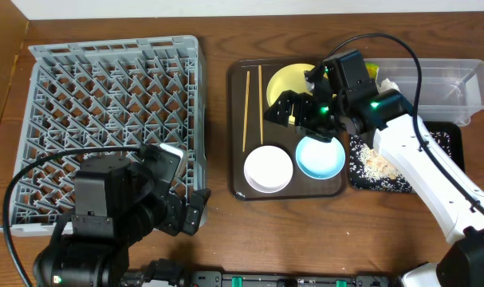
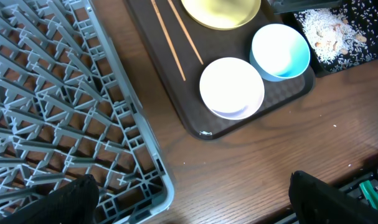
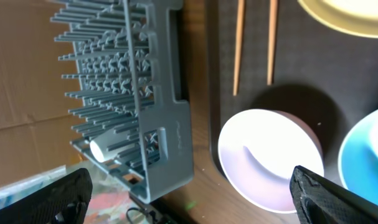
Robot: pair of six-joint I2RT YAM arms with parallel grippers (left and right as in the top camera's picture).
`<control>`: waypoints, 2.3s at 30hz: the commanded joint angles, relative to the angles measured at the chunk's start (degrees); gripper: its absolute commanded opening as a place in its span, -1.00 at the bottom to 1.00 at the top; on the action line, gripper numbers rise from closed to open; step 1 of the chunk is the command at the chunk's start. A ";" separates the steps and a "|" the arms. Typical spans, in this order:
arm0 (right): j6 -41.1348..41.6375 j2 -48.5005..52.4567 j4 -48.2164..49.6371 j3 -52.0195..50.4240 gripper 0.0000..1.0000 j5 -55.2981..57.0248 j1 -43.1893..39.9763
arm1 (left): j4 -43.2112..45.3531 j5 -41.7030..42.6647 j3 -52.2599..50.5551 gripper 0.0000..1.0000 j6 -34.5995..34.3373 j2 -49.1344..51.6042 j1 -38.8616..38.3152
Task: Sort waste into correct bins and load items into the dishwasher
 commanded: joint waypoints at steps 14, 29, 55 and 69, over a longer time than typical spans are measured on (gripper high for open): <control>-50.51 -14.53 -4.55 -1.55 0.98 31.12 2.34 | -0.13 -0.37 0.61 0.96 1.18 0.00 -0.28; -62.79 -47.89 21.53 -32.24 0.98 22.71 -11.65 | -0.15 -0.37 0.61 0.96 1.18 0.00 -0.28; -49.92 -93.53 35.28 -77.15 0.99 31.76 -16.22 | -0.15 -0.37 0.61 0.96 1.18 0.00 -0.28; -49.92 -93.48 34.80 -77.13 0.99 31.78 -16.13 | -0.15 -0.37 0.61 0.96 1.18 0.00 -0.28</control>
